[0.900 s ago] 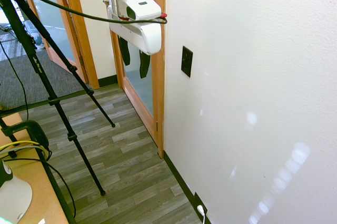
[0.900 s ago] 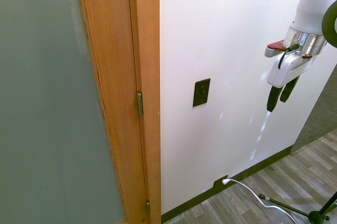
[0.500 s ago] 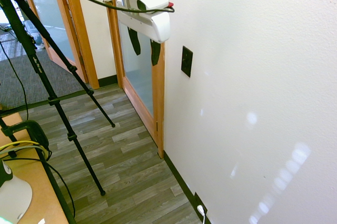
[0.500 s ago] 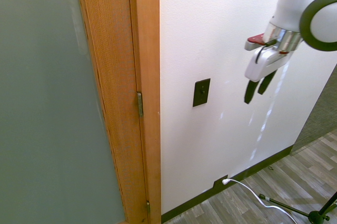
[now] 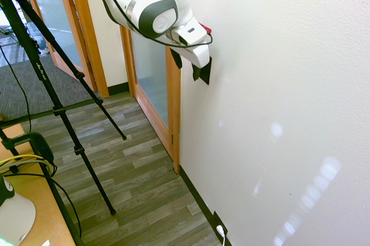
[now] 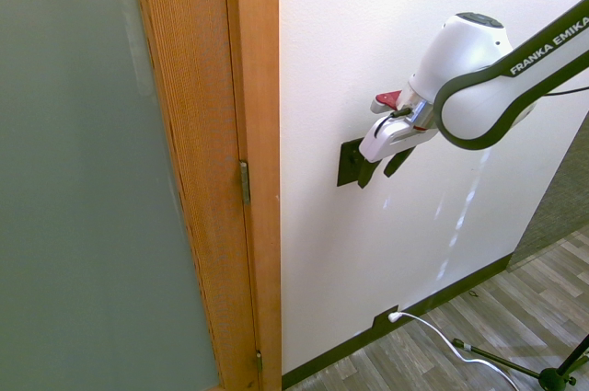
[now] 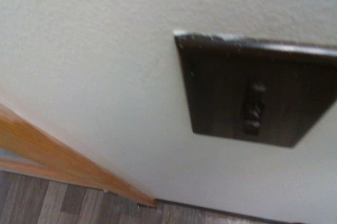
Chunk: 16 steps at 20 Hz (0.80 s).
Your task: Turn off the light
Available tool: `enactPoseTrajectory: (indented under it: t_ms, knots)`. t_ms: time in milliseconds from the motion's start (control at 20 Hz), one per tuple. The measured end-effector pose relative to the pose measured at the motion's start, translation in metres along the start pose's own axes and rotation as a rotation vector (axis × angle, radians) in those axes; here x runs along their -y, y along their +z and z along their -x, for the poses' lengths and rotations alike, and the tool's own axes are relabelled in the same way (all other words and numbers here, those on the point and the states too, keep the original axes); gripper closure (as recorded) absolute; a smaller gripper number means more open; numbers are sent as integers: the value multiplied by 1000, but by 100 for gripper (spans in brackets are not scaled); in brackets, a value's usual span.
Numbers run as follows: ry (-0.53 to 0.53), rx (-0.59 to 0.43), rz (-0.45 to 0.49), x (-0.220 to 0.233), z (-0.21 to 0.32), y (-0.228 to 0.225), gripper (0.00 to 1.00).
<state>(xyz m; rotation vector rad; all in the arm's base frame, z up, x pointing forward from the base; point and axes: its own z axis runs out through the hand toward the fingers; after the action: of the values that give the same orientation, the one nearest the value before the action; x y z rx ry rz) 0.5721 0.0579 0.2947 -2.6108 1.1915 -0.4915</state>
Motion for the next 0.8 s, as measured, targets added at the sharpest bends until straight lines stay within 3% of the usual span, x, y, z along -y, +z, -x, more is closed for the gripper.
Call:
enactPoseTrajectory:
  t_ms: [150, 200, 800]
  knots:
    - [43, -49, -49, 10, 4, 0, 0]
    - [61, -63, -57, 11, 4, 0, 100]
    - [166, -130, -80, 15, 0, -4, 100]
